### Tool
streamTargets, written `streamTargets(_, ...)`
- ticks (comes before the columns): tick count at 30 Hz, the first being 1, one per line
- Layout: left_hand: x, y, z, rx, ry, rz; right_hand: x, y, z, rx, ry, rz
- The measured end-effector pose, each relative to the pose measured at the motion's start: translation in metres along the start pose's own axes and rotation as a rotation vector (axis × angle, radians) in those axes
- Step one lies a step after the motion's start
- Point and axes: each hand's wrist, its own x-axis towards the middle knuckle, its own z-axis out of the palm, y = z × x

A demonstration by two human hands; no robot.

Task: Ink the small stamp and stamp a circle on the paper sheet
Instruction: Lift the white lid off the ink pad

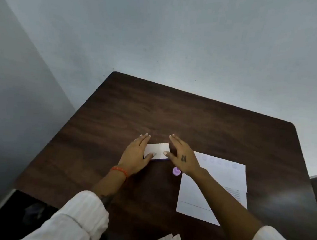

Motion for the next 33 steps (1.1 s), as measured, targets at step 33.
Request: streamTargets(33,0.004,-0.039,-0.050,0.029,-0.040,-0.054,0.052,-0.043,-0.006,-0.293,-0.230,-0.235)
